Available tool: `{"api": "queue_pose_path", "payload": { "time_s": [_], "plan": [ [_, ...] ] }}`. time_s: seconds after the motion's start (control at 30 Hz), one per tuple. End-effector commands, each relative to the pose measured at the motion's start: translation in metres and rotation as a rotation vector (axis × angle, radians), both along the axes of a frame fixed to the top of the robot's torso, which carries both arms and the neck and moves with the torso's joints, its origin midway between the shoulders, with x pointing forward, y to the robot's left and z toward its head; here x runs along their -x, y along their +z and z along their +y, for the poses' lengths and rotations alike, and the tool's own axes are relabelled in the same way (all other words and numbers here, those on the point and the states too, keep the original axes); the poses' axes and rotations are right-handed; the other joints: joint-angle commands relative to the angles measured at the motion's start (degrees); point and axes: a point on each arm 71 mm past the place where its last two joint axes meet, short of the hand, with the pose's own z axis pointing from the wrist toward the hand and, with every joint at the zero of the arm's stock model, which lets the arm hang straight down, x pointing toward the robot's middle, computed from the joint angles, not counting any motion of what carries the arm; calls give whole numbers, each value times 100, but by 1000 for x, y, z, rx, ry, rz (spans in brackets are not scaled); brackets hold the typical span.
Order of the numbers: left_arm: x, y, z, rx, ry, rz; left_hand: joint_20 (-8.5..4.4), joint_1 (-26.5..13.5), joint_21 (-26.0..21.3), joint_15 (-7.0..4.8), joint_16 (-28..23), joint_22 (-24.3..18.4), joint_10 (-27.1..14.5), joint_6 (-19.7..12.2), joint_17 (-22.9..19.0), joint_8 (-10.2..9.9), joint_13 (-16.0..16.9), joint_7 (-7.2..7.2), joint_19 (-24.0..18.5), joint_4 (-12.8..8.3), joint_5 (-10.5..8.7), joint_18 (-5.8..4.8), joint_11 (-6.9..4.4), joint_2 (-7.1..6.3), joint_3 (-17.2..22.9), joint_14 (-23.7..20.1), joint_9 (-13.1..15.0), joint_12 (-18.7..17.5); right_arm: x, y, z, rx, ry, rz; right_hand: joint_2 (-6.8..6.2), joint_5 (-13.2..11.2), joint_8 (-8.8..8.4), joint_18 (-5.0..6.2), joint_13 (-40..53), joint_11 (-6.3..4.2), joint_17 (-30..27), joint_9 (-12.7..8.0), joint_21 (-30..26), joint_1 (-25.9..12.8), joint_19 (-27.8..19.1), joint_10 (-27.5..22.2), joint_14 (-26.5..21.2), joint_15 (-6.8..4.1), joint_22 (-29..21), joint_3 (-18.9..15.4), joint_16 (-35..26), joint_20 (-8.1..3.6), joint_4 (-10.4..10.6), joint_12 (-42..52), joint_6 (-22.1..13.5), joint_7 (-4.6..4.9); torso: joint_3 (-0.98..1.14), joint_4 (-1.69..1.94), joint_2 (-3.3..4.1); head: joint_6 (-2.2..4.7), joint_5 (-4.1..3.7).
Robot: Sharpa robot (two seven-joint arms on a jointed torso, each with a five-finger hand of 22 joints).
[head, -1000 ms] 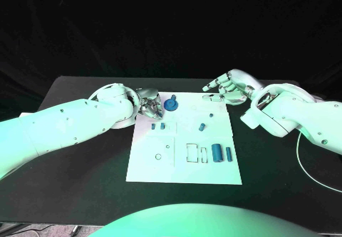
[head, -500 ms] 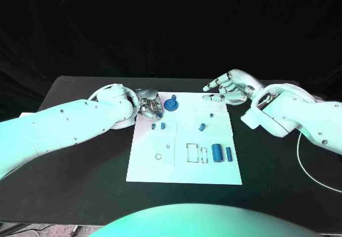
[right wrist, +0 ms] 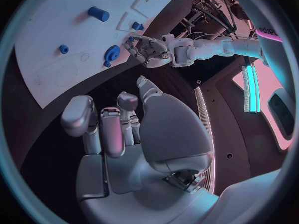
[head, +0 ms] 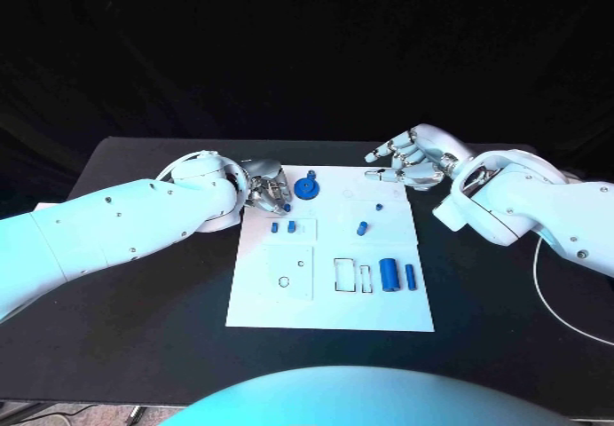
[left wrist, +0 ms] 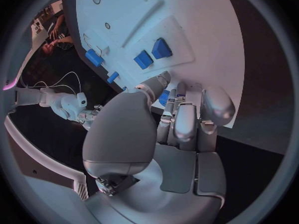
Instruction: Assemble the parts on the task board
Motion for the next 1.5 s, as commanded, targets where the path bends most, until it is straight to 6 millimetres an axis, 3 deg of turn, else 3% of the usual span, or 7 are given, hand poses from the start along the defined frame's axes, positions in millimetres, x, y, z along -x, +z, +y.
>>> {"api": "queue_pose_path", "payload": {
  "time_s": [0.03,0.37,0.47,0.67,0.8,1.0,1.5],
  "plan": [
    [1,1,3,9,10,0,54,13,-25,42,-22,-3,-70,2,-19,17,-3,5,129,-52,-23,-71,3,-29,18,49,11,-10,-1,-3,-3,35,-3,13,0,-30,4,100,-837,-25,-23,-6,-144,89,-66,-483,246,-57,-200,-4,-138,-16,13,-1048,22,18,-6,-6,-1,1,-2],
    [3,10,32,223,82,25,66,225,37,32,5,57,91,299,-25,107,28,-3,110,-234,-5,-74,-14,118,350,42,44,64,-6,-9,-10,296,25,-48,-156,-97,46,138,-2768,70,-469,14,-428,682,-80,-962,205,-10,-539,545,-556,12,-149,-3190,276,48,-1,8,-7,1,-39],
    [2,19,41,466,141,22,64,287,-387,32,-118,-171,241,429,-271,150,48,30,-19,-303,-9,0,-18,191,525,-63,51,133,-5,-10,-7,423,50,-102,-239,-220,50,135,-3235,80,-474,19,-426,762,-51,-951,218,4,-524,716,-563,34,-199,-3579,380,7,5,3,-6,1,-56],
    [9,30,54,1072,303,157,118,-11,-2085,86,-954,-1086,250,509,-1735,150,46,67,-669,-177,-40,263,3,213,457,-773,29,200,-2,-16,3,636,87,-186,-430,-666,-2,137,-4165,64,-491,6,-451,712,-23,-723,234,14,-539,1098,-581,48,-214,-4108,537,-84,-13,-6,8,65,-209],
    [18,30,54,1300,314,280,165,-357,-2775,123,-1229,-1466,215,460,-2217,126,57,59,-1000,-18,-70,358,11,39,4,-1109,27,259,-1,-24,7,736,101,-206,-510,-761,-18,143,-4430,37,-526,-3,-480,663,-33,-761,235,-31,-572,1211,-612,21,-213,-4245,553,-128,-15,11,3,115,-291],
    [27,30,56,1415,330,329,172,-383,-2938,108,-1230,-1574,226,474,-2281,140,75,47,-1046,13,-62,386,5,67,-237,-1165,33,332,1,-32,13,801,112,-226,-586,-797,-23,149,-4732,-7,-624,-11,-531,607,-43,-768,225,-163,-626,1335,-703,-90,-213,-4363,568,-178,-8,3,10,159,-341],
    [31,31,60,1452,346,330,166,-315,-3012,97,-1212,-1632,239,506,-2312,165,90,41,-1038,5,-51,397,-9,152,-353,-1182,38,396,-3,-48,27,830,145,-215,-527,-769,-13,148,-5018,-45,-696,-6,-564,603,-27,-678,230,-209,-650,1543,-771,-153,-239,-4441,636,-213,-4,5,10,147,-325]
  ]
}}
